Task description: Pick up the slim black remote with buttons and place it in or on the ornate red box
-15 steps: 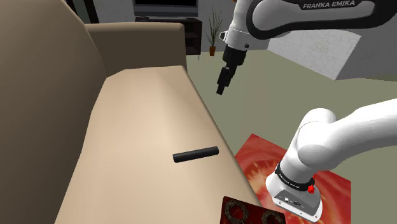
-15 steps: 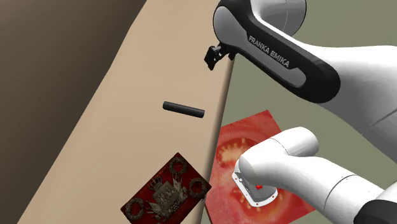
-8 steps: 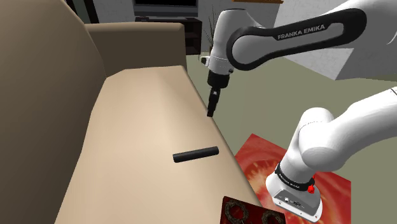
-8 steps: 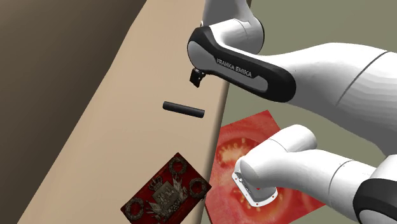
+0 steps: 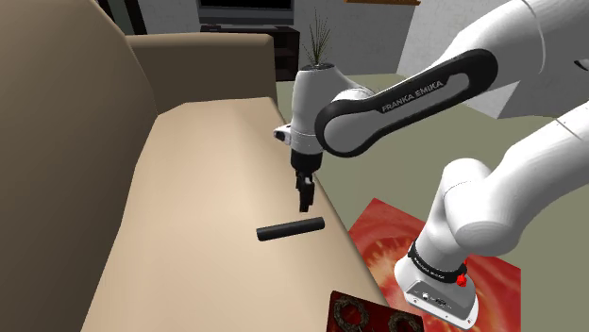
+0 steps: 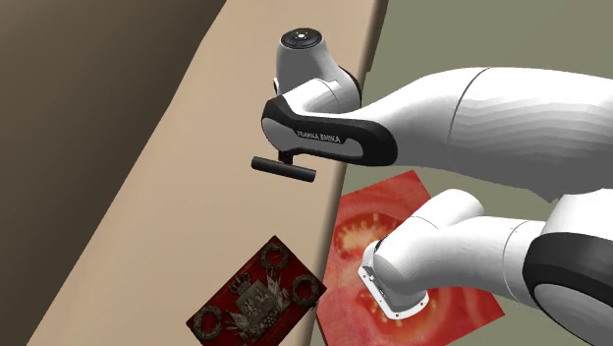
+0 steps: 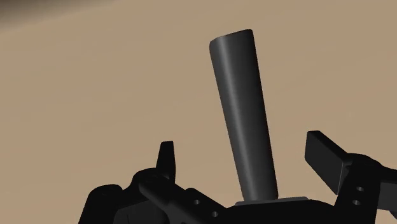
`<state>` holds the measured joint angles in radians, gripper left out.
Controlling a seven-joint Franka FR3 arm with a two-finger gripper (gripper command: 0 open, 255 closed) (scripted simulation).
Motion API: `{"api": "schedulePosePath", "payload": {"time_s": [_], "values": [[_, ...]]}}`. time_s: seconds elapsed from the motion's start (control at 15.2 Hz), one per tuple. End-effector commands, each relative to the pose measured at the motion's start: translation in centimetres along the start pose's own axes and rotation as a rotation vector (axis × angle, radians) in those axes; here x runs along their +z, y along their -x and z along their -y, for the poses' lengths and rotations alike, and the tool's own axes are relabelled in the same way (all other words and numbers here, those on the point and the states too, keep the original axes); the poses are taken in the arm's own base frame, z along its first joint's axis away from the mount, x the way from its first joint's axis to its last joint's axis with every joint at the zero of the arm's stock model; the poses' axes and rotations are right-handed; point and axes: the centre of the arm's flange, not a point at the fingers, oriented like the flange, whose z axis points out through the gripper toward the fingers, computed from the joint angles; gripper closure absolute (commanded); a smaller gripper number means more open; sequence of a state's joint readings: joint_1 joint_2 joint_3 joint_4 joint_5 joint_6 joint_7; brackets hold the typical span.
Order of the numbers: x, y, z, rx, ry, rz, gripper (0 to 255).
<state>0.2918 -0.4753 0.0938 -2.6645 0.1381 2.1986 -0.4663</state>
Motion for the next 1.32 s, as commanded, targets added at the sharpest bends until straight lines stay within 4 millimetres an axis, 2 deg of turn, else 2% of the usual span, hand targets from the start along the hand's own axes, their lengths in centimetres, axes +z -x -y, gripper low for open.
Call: {"api": "schedulePosePath", "payload": {"time_s": [0.0,0.13,0.59,1.12,1.19,1.25], "values": [[2.2,-0.9,1.4,-0.071,-0.001,0.019,0],[3.7,-1.3,2.3,-0.116,-0.002,0.032,0],[7.7,-1.1,2.3,-0.116,-0.002,0.032,0],[7.7,-1.1,2.3,-0.116,-0.002,0.032,0],[7.7,-1.1,2.3,-0.116,-0.002,0.032,255],[7.7,-1.1,2.3,-0.116,-0.002,0.032,255]]}}
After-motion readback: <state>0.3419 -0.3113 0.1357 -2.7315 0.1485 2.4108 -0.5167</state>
